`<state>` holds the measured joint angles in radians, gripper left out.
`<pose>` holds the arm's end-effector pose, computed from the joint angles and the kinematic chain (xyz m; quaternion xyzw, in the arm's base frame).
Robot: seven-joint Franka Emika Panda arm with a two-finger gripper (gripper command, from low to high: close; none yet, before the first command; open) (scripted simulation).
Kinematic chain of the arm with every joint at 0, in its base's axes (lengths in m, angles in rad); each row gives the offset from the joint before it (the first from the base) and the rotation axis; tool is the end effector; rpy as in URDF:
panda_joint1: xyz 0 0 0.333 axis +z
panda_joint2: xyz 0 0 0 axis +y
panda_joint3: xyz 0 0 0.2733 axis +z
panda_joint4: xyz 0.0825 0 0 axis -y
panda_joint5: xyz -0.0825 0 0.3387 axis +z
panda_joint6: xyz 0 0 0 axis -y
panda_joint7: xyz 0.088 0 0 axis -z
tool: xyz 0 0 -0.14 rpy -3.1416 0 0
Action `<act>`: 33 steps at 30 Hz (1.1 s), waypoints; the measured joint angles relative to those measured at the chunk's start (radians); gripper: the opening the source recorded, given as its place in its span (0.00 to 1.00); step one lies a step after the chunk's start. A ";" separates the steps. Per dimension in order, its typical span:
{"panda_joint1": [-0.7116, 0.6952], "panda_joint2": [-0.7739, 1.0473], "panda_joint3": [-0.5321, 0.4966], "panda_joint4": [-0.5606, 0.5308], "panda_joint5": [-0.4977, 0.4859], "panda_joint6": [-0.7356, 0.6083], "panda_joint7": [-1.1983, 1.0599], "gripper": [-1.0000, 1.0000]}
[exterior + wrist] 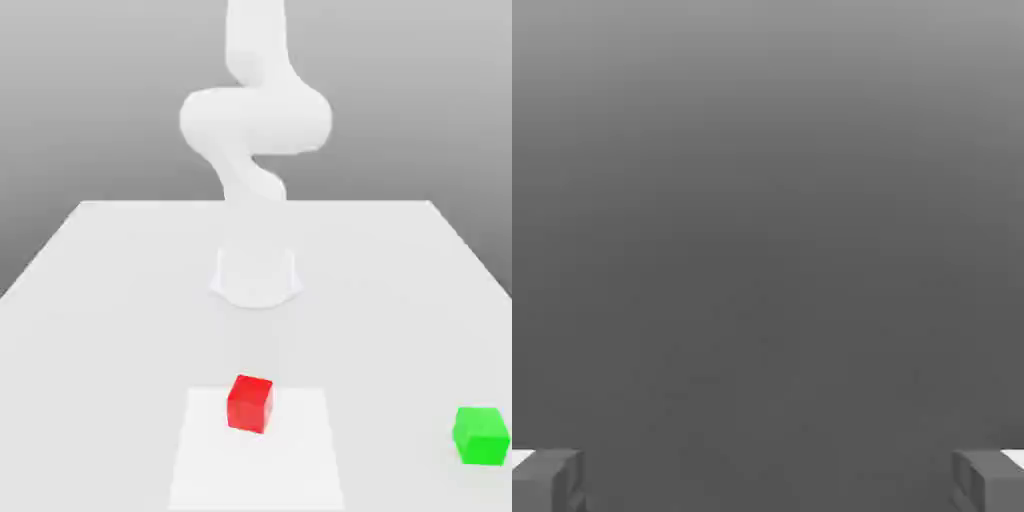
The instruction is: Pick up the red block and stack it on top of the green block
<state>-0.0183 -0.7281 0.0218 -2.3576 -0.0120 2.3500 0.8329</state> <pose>0.3812 0.0028 0.6072 -0.8574 0.3748 -0.3274 0.1310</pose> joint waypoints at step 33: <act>-0.056 0.911 0.020 -0.464 -0.038 0.656 0.252 0.00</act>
<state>-0.0743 0.1825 0.0422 -2.8213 -0.0502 3.0059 1.0845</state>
